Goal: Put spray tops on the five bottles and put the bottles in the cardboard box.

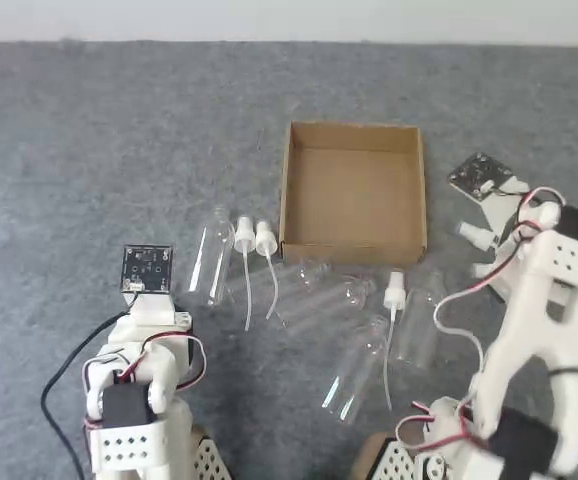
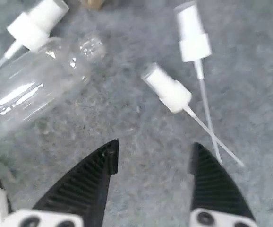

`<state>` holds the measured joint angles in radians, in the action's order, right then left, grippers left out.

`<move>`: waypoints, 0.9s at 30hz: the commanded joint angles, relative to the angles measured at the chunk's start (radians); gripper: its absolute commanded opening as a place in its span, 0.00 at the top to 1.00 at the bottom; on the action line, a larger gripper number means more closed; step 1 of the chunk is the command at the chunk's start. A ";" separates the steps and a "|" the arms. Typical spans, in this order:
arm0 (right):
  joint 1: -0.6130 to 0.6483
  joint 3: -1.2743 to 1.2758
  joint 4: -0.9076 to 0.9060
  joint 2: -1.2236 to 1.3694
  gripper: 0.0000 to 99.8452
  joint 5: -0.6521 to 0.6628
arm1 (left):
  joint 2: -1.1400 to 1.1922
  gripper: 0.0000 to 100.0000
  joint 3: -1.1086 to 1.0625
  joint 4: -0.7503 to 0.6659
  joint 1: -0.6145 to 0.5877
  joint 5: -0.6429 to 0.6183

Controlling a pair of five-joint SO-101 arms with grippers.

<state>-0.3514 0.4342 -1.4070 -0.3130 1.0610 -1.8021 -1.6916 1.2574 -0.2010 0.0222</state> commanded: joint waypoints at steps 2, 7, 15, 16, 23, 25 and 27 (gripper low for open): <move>-0.002 -0.057 0.099 0.156 0.70 0.166 | -0.018 0.99 0.007 0.005 0.002 -0.005; -0.002 -0.052 0.150 0.209 0.74 0.296 | -0.018 0.99 0.007 0.005 0.002 -0.005; -0.002 -0.052 0.214 0.354 0.74 0.364 | -0.018 0.99 0.007 0.005 0.002 -0.005; -0.002 -0.052 0.214 0.371 0.74 0.364 | -0.018 0.99 0.007 0.005 0.002 -0.005; -0.002 -0.055 0.216 0.418 0.86 0.315 | -0.018 0.99 0.007 0.005 0.002 -0.005; -0.002 -0.054 0.222 0.418 0.92 0.249 | -0.018 0.99 0.007 0.005 0.002 -0.005; -0.004 -0.057 0.222 0.415 0.96 0.167 | -0.018 0.99 0.007 0.005 0.002 -0.005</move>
<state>-0.3514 0.4312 -1.1999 0.1151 1.3617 -1.8021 -1.6916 1.2574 -0.2010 0.0222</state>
